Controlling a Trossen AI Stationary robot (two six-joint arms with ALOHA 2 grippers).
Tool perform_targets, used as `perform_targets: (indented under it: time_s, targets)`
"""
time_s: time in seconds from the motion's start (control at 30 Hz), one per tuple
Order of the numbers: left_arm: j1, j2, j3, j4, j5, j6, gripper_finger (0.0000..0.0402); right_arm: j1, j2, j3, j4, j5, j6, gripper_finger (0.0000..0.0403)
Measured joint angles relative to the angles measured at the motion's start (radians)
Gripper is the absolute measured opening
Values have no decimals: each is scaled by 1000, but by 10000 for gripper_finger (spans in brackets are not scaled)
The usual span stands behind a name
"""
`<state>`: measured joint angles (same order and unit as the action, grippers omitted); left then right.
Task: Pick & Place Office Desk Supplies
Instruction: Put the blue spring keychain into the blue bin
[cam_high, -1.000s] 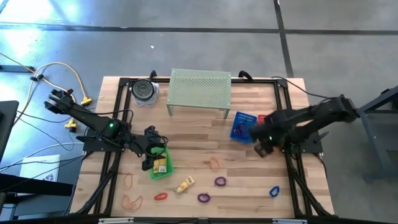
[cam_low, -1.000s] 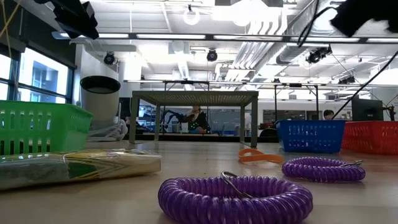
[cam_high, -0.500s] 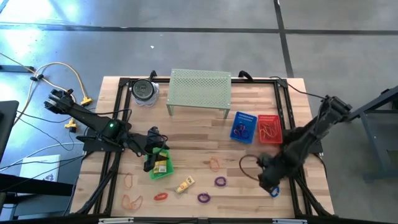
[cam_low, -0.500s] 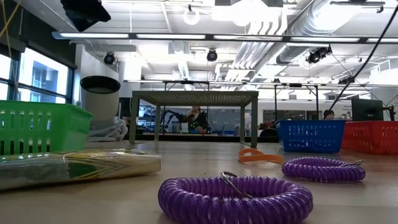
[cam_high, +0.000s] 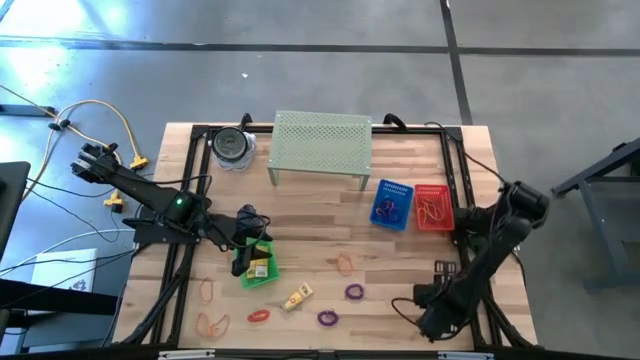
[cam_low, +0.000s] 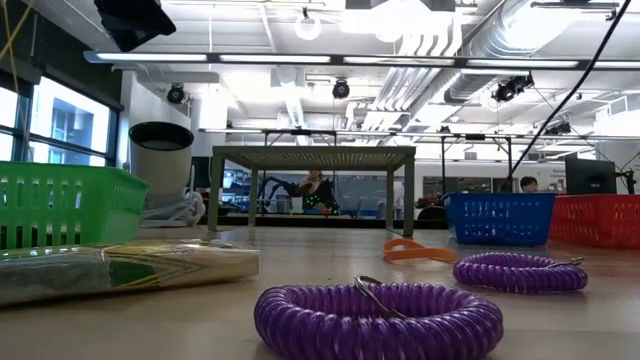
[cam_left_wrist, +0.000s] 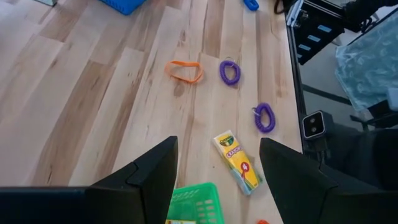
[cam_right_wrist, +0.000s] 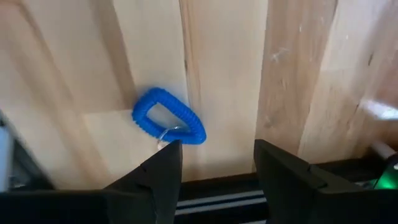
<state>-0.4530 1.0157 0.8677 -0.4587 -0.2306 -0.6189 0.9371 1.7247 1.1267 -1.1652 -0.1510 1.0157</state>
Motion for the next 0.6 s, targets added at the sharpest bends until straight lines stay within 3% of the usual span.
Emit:
perform_targets:
  time_s: [0.23, 0.6]
  targets:
    - [0, 0, 0, 0, 0, -30, 221, -1, 80, 0, 15, -14, -45, 163]
    - [0, 0, 0, 11, -2, -48, 221, 28, 82, 0, 117, -12, -111, 159]
